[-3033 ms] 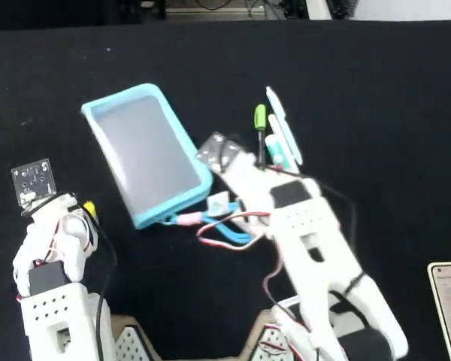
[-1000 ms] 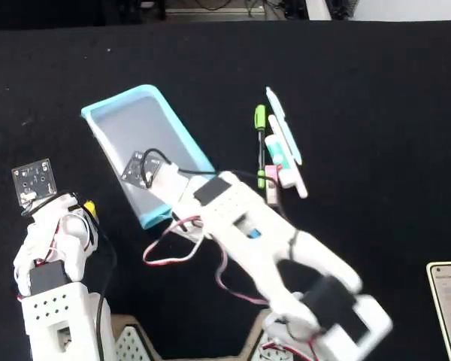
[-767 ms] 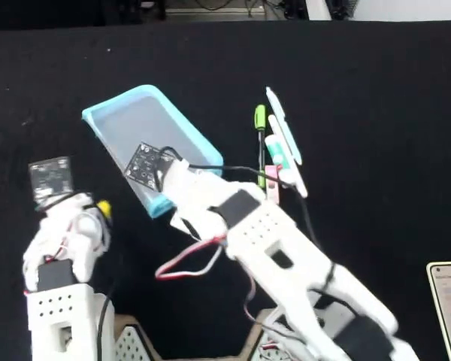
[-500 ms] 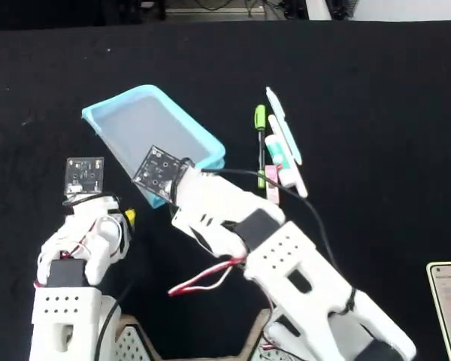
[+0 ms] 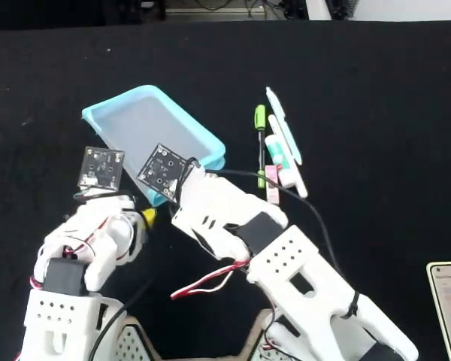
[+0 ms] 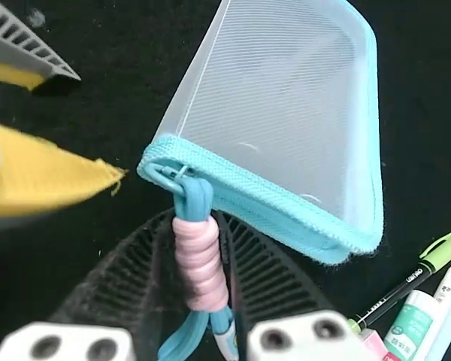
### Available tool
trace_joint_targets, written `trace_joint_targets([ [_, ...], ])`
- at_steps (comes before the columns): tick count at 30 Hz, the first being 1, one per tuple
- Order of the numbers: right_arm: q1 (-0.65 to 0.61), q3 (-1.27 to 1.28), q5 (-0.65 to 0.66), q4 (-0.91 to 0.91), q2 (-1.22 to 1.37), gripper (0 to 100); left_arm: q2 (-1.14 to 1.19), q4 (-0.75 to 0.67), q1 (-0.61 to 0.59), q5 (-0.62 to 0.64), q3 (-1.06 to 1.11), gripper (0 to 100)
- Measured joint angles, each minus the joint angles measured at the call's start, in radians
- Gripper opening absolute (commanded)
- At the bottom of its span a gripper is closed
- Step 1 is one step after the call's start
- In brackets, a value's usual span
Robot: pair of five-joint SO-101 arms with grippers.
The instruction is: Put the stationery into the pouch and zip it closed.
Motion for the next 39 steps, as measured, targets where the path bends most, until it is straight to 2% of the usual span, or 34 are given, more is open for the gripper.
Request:
trace_joint_targets([
  [6, 0.0, 0.0, -0.003, -0.026, 0.0, 1.1, 0.0, -0.031, 0.054, 0.0, 0.0, 22],
  [11, 0.0, 0.0, -0.003, -0.026, 0.0, 1.1, 0.0, -0.141, 0.054, 0.0, 0.005, 22],
  [17, 0.0, 0.0, -0.003, -0.026, 0.0, 1.1, 0.0, -0.285, 0.052, 0.0, 0.106, 22],
  [28, 0.0, 0.0, -0.003, -0.026, 0.0, 1.1, 0.0, -0.305, -0.026, 0.0, 0.114, 22],
  [35, -0.002, 0.003, -0.003, -0.026, 0.0, 1.1, 0.0, -0.305, -0.029, 0.0, 0.114, 3],
  [39, -0.003, 0.023, -0.005, -0.034, 0.0, 1.1, 0.0, -0.305, -0.028, 0.0, 0.114, 3],
])
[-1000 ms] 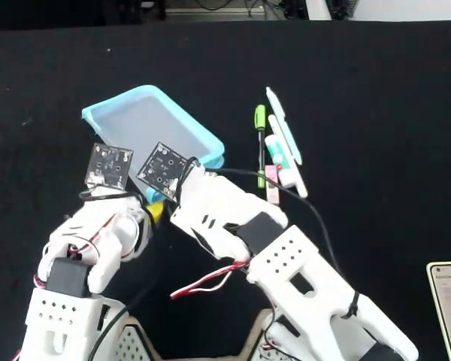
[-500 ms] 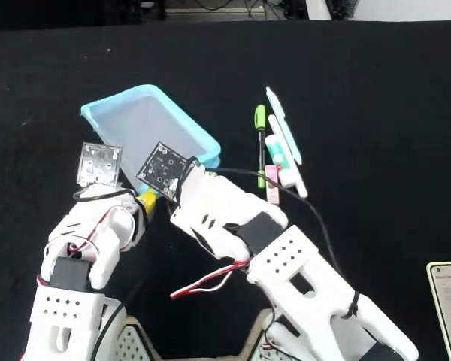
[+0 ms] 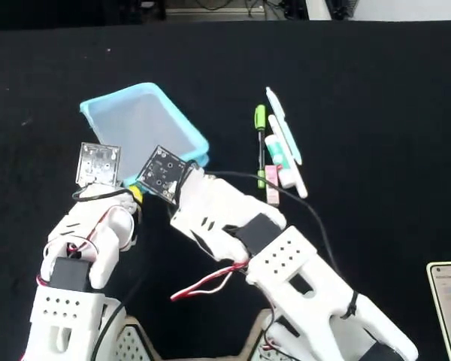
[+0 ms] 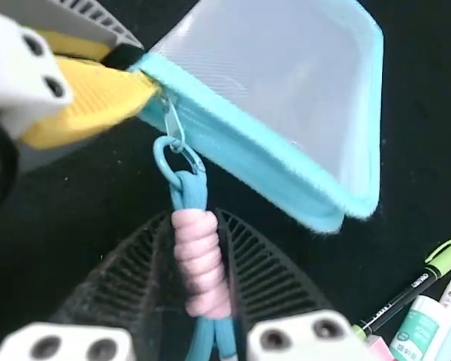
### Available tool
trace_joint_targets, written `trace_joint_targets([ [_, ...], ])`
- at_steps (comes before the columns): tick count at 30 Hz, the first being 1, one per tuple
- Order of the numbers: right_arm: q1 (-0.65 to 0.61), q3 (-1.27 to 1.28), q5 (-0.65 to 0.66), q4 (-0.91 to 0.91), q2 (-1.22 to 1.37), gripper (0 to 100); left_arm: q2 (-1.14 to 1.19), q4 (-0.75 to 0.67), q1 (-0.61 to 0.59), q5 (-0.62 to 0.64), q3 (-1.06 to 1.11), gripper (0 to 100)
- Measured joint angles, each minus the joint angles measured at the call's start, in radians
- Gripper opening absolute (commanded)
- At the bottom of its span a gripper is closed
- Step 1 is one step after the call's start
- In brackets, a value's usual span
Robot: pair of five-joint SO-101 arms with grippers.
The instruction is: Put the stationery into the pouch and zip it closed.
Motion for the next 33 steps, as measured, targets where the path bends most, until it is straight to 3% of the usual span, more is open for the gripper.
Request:
trace_joint_targets([
  [7, 0.048, 0.0, 0.002, -0.003, 0.0, 1.1, 0.0, 0.0, -0.002, 0.0, -0.026, 3],
  [12, 0.124, 0.0, 0.0, -0.003, 0.0, 1.1, 0.0, 0.008, -0.089, 0.0, -0.097, 3],
  [17, 0.195, -0.025, 0.0, 0.0, -0.002, 1.1, 0.002, 0.109, -0.15, 0.0, -0.221, 3],
  [26, 0.256, -0.367, 0.002, 0.382, -0.002, 1.1, 0.002, 0.262, -0.164, -0.051, -0.457, 3],
  [33, 0.262, -0.549, 0.044, 0.532, -0.002, 1.1, 0.002, 0.385, -0.164, -0.074, -0.621, 3],
])
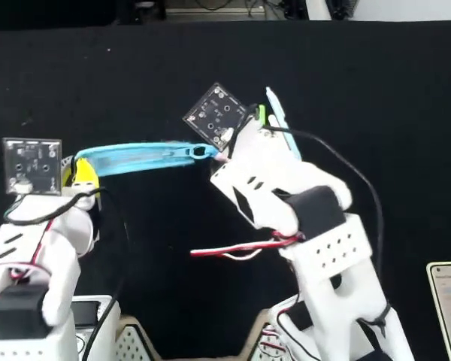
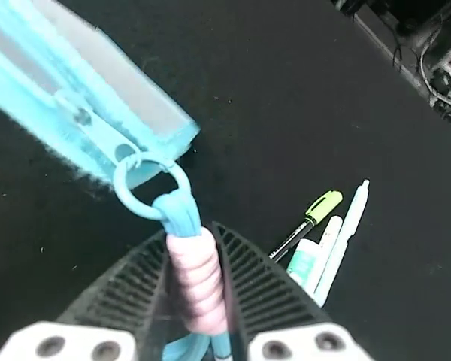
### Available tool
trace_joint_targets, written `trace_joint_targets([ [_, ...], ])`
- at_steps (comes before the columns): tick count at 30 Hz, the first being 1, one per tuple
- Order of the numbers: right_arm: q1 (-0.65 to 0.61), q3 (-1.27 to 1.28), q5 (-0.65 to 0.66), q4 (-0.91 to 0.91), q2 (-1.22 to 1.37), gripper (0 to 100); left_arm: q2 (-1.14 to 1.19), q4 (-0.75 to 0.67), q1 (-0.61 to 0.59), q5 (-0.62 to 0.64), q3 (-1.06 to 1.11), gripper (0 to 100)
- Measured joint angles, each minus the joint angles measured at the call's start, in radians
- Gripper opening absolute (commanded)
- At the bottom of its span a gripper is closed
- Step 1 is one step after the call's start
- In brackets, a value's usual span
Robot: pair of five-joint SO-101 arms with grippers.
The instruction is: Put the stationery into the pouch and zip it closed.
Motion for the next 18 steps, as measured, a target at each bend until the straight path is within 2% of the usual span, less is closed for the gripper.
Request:
trace_joint_targets([
  [5, 0.0, -0.123, 0.003, 0.1, 0.0, 1.1, 0.054, 0.051, 0.0, 0.0, -0.137, 3],
  [10, 0.002, -0.163, 0.003, 0.129, 0.0, 1.1, 0.293, 0.135, 0.0, -0.002, -0.288, 4],
  [15, 0.002, -0.163, 0.054, 0.129, 0.0, 1.1, 0.554, 0.322, -0.002, 0.0, -0.557, 17],
  [18, 0.012, -0.163, 0.069, 0.13, 0.0, 1.1, 0.692, 0.442, -0.008, 0.0, -0.723, 16],
])
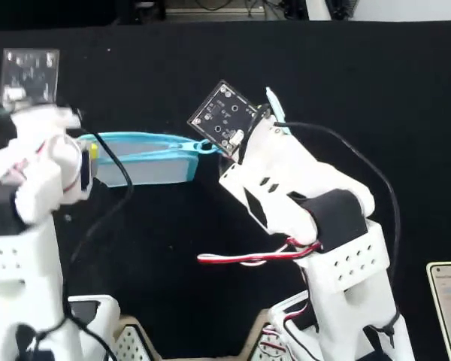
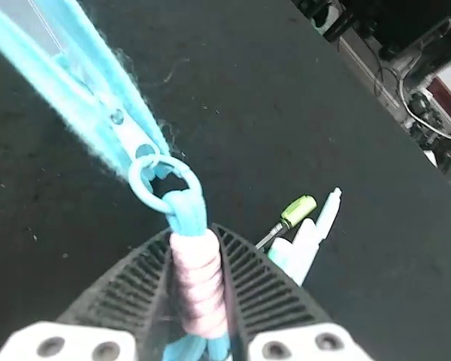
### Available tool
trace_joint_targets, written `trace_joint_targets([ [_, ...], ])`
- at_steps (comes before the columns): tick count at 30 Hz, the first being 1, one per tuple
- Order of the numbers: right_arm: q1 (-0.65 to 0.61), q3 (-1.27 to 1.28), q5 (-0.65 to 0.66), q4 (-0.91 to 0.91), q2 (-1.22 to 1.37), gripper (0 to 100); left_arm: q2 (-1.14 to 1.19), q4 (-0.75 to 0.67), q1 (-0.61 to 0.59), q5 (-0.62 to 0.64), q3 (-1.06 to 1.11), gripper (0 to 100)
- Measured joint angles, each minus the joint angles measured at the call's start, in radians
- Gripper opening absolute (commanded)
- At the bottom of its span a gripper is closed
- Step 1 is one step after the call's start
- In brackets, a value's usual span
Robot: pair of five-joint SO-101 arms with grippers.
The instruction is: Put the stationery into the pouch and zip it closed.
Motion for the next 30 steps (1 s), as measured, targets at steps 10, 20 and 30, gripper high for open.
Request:
trace_joint_targets([
  [10, 0.009, 0.0, 0.006, 0.0, 0.0, 1.1, 0.183, 0.071, -0.005, 0.002, -0.137, 9],
  [20, 0.008, 0.0, 0.006, 0.012, 0.0, 1.1, 0.063, 0.072, -0.002, 0.043, -0.106, 3],
  [30, 0.072, 0.044, 0.006, 0.034, 0.0, 1.1, -0.012, -0.029, 0.0, 0.048, 0.112, 3],
])
